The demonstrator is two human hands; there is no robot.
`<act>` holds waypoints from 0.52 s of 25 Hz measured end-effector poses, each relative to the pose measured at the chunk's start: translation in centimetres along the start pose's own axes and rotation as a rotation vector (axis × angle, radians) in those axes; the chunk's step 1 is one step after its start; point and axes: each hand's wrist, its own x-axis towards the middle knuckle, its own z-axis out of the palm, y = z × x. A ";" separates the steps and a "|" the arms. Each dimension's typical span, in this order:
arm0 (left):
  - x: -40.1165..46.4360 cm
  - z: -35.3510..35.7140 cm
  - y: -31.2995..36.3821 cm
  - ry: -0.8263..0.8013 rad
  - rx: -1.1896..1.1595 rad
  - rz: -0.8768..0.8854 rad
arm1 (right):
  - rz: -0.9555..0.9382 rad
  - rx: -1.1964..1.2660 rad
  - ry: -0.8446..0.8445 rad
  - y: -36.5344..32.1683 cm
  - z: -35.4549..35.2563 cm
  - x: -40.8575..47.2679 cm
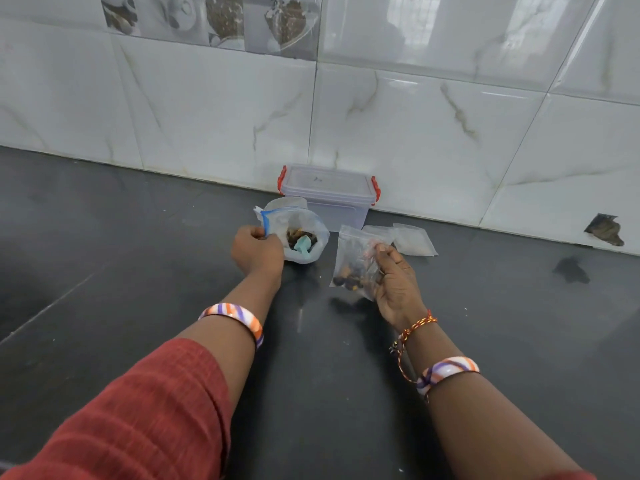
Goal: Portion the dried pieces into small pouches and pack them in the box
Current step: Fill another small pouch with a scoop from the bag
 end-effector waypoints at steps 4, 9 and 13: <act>0.6 -2.6 -0.3 0.132 -0.078 0.001 | 0.021 -0.002 -0.042 0.6 1.2 -0.4; -1.1 -3.9 -1.3 0.147 -0.070 0.026 | 0.025 -0.062 -0.091 0.9 1.5 -1.0; -4.6 -3.5 -1.5 0.150 0.156 0.205 | -0.009 -0.266 -0.128 0.6 0.1 -1.6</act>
